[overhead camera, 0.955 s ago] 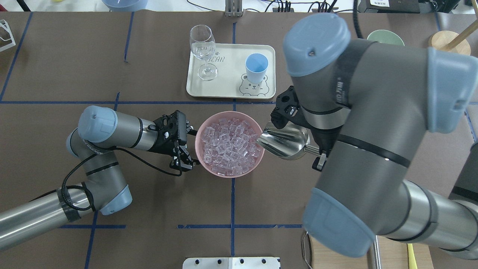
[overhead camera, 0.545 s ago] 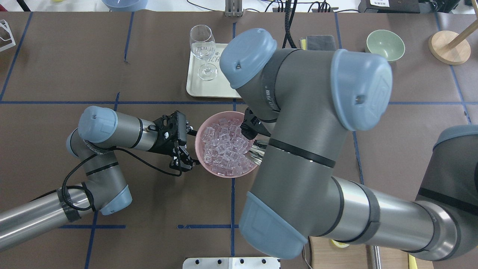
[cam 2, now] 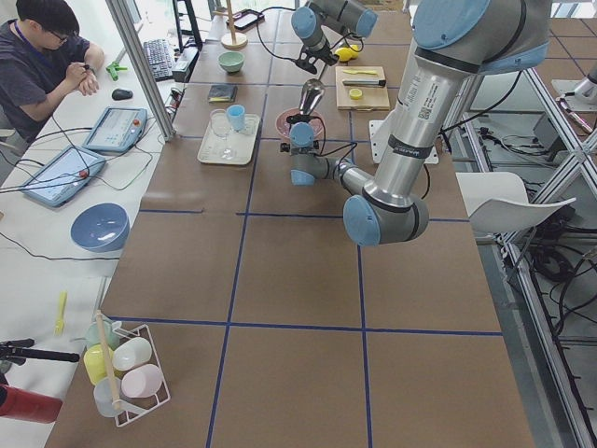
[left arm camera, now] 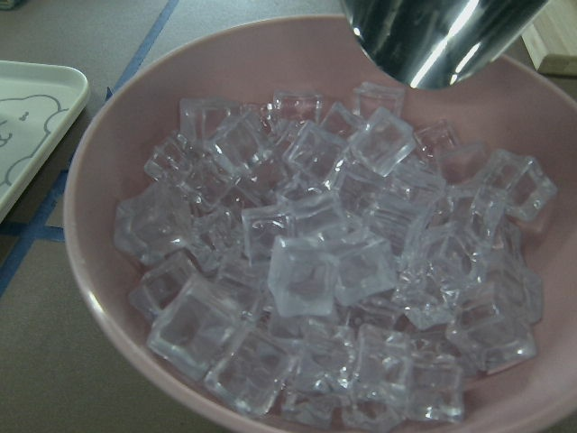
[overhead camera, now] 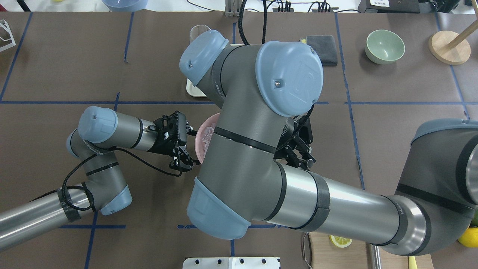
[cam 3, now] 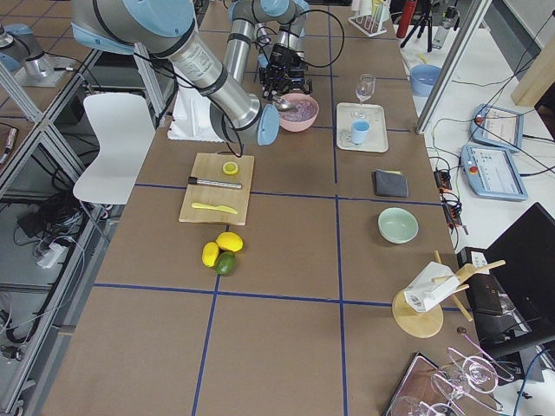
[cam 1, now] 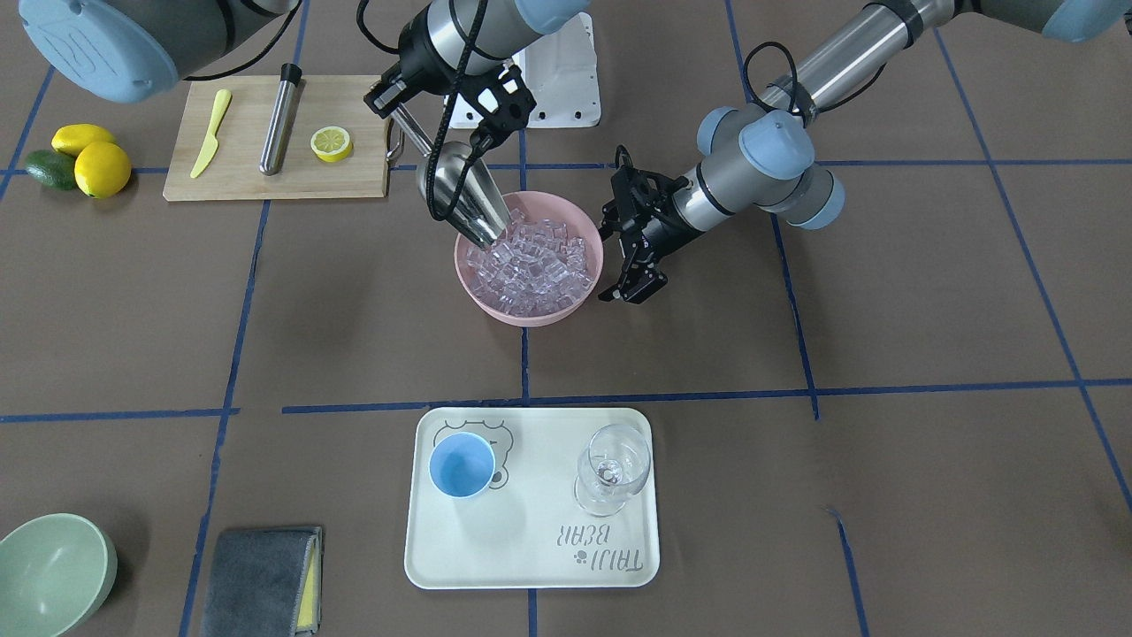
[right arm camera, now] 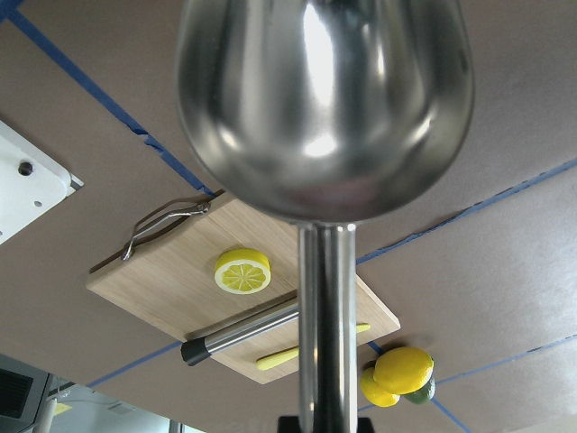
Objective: Put ice in cup with scoop
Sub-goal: 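Dip the scoop into the ice cubes with the right gripper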
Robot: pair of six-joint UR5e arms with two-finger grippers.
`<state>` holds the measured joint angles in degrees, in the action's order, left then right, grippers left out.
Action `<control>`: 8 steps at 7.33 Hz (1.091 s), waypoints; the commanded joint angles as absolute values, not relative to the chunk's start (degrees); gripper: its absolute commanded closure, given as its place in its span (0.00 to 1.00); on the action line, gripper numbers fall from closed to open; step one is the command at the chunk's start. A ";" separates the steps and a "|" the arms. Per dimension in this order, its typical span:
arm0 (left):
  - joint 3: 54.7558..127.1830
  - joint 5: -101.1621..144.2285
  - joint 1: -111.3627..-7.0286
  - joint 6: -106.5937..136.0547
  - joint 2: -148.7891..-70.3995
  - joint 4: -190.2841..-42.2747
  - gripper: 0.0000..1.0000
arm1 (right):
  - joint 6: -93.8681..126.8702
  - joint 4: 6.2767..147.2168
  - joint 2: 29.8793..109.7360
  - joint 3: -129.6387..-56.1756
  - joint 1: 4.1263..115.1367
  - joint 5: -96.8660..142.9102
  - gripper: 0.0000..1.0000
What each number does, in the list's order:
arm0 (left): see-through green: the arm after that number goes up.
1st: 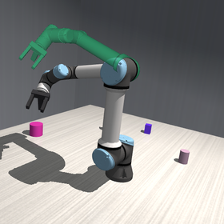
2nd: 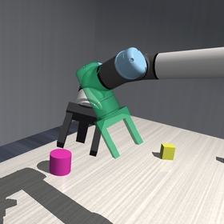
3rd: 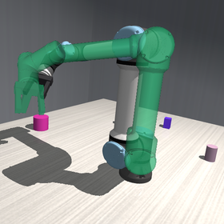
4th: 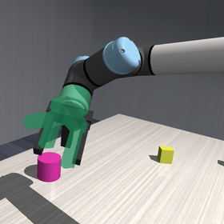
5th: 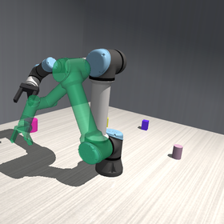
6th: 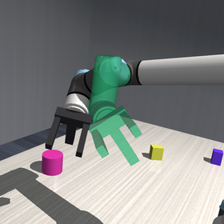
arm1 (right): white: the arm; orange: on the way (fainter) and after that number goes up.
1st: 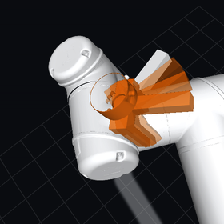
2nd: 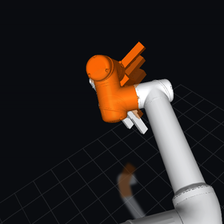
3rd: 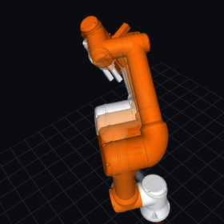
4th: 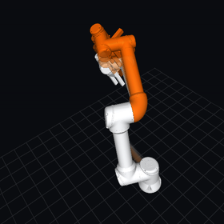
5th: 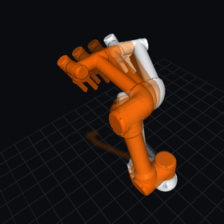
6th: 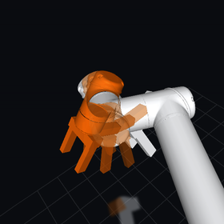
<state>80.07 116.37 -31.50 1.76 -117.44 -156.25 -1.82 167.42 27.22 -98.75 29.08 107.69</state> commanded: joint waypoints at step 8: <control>80.07 116.37 -31.46 1.84 -117.42 -156.88 0.00 | -1.85 165.60 24.00 -88.87 27.69 106.52 1.00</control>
